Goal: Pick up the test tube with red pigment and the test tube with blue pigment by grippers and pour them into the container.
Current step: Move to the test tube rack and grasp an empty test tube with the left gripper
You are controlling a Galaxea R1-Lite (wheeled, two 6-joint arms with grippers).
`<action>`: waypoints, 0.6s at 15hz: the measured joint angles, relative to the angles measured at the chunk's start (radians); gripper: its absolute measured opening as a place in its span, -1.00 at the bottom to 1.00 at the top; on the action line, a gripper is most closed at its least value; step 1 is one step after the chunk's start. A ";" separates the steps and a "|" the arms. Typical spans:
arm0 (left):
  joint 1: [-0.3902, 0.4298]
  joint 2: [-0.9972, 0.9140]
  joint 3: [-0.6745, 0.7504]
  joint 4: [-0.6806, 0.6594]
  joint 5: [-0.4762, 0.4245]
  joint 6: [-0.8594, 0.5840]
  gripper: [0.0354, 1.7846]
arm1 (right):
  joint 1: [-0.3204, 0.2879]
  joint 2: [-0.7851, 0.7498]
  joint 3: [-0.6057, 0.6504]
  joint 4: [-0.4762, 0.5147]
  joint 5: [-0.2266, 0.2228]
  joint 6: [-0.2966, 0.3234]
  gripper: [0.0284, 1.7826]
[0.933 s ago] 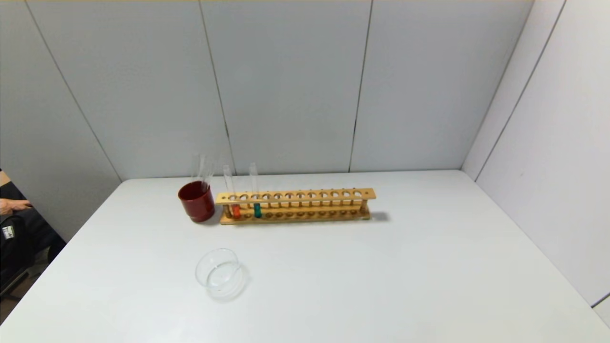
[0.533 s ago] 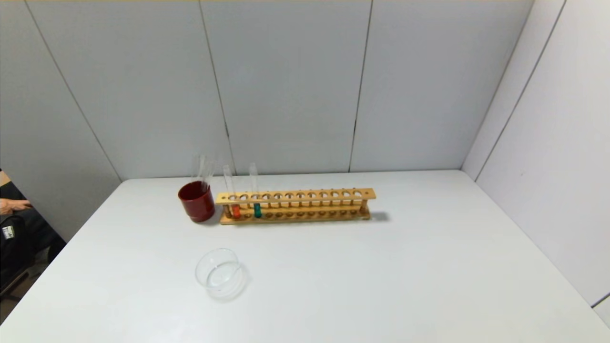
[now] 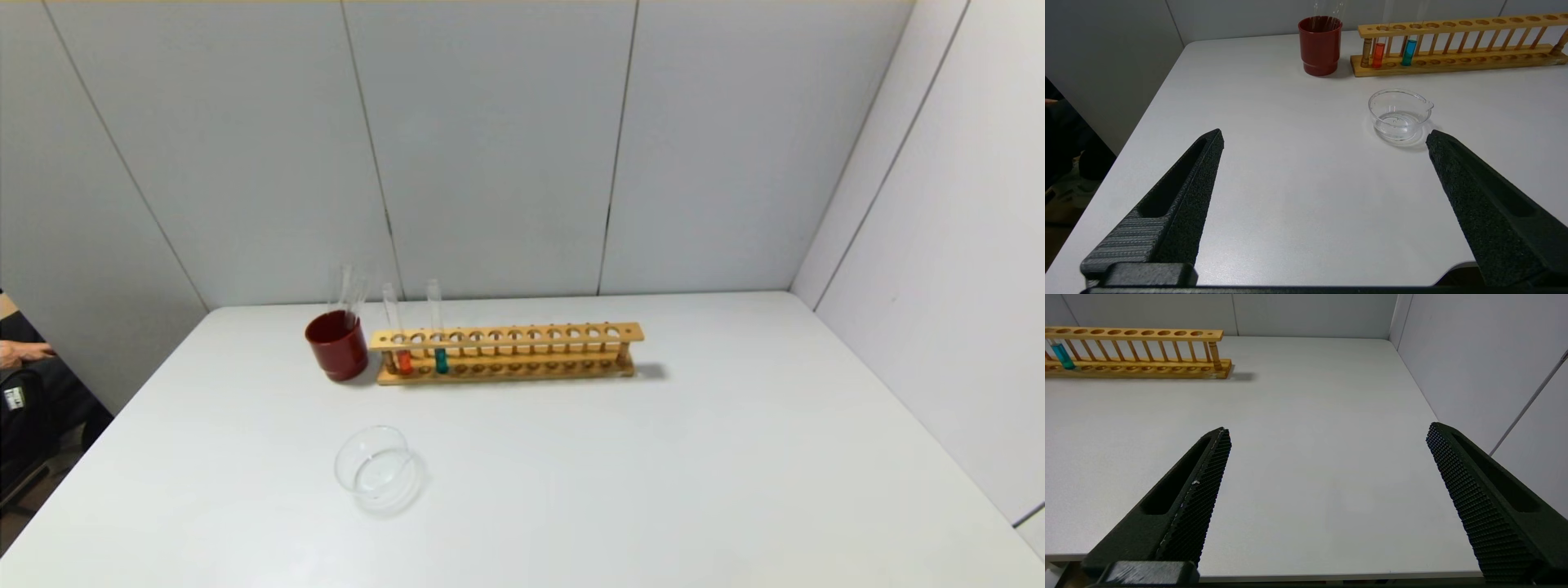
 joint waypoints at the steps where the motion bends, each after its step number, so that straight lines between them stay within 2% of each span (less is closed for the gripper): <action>1: 0.000 0.000 0.000 0.000 0.000 0.000 0.96 | 0.000 0.000 0.000 0.000 0.000 0.000 0.96; 9: 0.000 0.000 0.000 -0.003 0.001 0.001 0.96 | 0.000 0.000 0.000 0.000 0.000 0.000 0.96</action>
